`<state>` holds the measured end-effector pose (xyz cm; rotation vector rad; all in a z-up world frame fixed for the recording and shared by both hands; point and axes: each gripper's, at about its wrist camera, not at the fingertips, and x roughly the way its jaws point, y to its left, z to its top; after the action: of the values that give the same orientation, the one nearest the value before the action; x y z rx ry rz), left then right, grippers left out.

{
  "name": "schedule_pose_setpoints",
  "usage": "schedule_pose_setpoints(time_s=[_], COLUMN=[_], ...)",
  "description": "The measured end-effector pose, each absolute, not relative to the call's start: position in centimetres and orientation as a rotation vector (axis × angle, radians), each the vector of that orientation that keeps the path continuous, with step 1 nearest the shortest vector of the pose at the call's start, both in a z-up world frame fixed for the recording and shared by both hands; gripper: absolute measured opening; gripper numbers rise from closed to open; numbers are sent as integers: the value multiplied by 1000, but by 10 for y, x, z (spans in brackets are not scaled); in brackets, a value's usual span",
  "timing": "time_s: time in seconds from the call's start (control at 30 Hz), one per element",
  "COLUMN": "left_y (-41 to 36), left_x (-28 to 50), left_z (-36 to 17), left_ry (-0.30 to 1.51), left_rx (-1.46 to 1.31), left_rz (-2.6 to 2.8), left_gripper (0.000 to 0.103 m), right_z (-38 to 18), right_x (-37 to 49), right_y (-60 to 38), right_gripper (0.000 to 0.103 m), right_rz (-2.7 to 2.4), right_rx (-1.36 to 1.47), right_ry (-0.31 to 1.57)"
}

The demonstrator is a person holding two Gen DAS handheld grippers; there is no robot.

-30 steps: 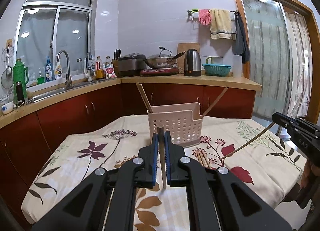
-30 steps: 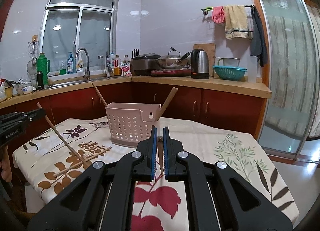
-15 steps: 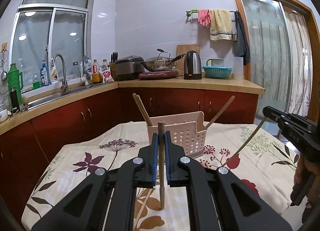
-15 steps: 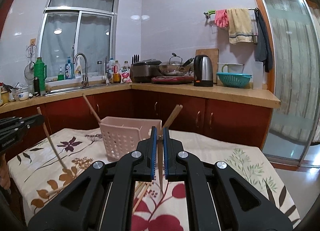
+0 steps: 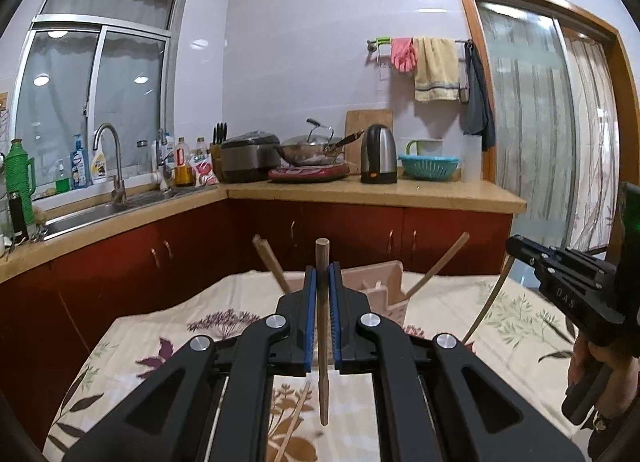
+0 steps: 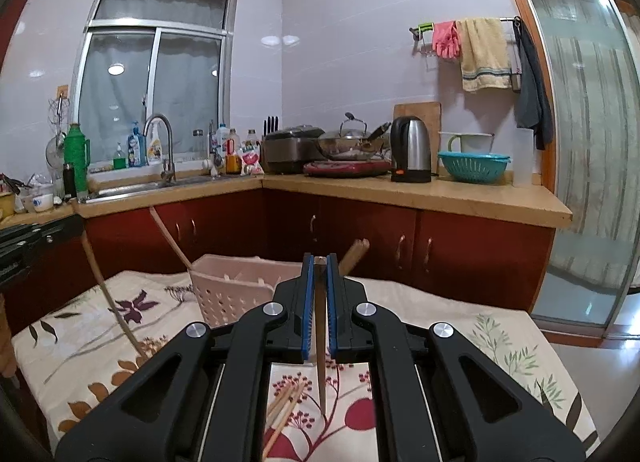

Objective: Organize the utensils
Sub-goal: 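Lower the chopstick into the caddy and open the right gripper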

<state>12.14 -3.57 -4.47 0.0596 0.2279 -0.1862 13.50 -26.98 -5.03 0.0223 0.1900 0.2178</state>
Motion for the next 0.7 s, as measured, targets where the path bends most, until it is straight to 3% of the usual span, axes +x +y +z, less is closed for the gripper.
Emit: schedule_pose_setpoints(time_s=[0.7], left_y=[-42], left_x=[160], left_z=[33], left_ry=[-35], left_rx=[87], left_rz=[-210], left_gripper=[7], right_z=[31], right_x=[180], right_y=[-267], right_gripper=[6], right_rz=[311], right_rx=[77], right_ry=[-12])
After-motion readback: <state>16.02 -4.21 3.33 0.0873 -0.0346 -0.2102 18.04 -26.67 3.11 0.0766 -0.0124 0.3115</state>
